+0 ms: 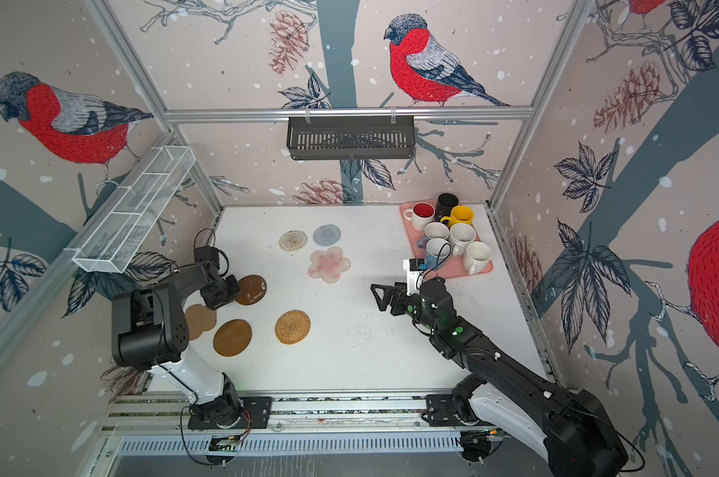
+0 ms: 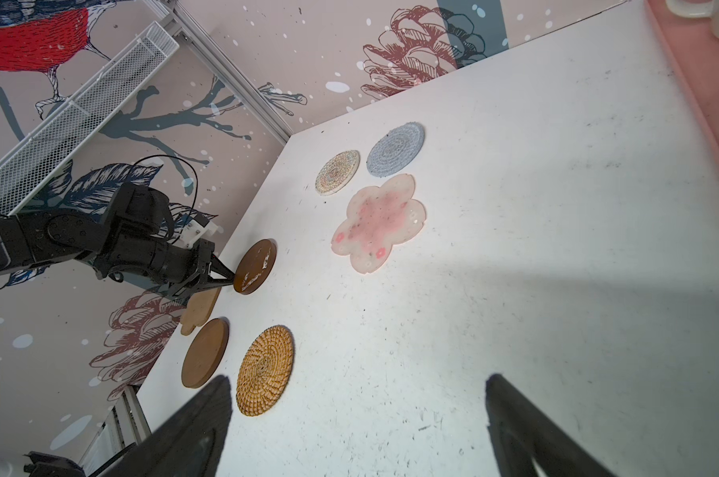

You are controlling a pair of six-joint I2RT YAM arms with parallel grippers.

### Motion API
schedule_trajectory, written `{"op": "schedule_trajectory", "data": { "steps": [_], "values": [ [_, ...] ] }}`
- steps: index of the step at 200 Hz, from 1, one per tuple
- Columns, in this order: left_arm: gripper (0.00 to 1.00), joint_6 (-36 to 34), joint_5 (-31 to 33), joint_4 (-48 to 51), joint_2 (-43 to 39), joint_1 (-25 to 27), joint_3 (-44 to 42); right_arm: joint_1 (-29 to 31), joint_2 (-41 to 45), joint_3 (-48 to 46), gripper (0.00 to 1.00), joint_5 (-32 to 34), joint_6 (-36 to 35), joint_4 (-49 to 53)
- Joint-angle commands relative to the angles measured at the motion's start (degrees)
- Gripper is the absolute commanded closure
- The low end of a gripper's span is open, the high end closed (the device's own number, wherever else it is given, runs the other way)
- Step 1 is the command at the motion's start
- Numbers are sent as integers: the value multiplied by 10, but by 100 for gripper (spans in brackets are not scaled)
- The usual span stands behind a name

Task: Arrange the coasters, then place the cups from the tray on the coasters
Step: 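Drag the brown wooden coaster farther from the robot beside the zigzag coaster, release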

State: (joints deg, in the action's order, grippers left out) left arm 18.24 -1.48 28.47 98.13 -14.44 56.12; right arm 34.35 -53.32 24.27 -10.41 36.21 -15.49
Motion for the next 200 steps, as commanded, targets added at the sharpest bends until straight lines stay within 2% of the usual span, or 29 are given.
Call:
{"op": "schedule_trajectory", "data": {
  "steps": [1, 127, 200],
  "values": [
    [96, 18, -8, -6, 14, 18, 7, -2, -1, 2, 5, -1, 4, -19],
    [97, 80, -29, -27, 65, 94, 74, -8, 1, 0, 5, -5, 4, -18],
    [96, 115, -32, -9, 129, 148, 172, -12, 6, -1, 5, -7, 4, -16]
  ]
}}
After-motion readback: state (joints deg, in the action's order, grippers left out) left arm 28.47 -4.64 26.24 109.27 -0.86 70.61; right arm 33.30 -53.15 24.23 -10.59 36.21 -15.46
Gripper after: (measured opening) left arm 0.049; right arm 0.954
